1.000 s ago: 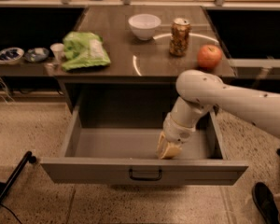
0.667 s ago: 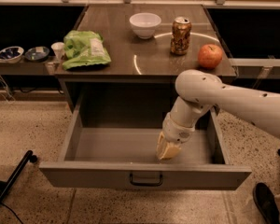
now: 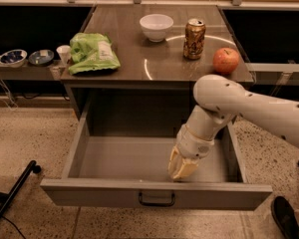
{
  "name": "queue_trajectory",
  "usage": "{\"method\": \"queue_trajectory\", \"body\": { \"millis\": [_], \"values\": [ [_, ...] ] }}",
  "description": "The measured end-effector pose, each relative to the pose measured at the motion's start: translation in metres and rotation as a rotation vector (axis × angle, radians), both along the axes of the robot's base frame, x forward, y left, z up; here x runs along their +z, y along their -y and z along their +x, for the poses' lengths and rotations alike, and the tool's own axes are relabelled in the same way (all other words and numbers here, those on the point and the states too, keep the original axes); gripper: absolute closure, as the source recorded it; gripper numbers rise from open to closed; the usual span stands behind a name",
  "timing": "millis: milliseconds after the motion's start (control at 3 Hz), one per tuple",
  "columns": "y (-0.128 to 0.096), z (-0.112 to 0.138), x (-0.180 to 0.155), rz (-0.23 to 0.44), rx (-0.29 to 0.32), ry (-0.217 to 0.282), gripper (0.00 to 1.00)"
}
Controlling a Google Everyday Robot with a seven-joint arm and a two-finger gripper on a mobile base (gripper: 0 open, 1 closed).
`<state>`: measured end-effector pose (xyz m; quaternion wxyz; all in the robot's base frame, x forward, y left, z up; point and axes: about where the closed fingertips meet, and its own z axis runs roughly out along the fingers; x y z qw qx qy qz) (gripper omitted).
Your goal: Open top drawer
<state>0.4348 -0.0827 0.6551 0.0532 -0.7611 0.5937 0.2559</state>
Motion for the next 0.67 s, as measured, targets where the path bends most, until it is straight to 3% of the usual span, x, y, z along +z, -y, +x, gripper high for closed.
{"method": "queue_trajectory", "body": {
  "millis": [333,667],
  "values": [
    [0.016,0.011,0.044,0.059,-0.033,0.102,1.00],
    [0.044,0.040,0.115,0.135,-0.118,0.269,1.00]
  ]
}}
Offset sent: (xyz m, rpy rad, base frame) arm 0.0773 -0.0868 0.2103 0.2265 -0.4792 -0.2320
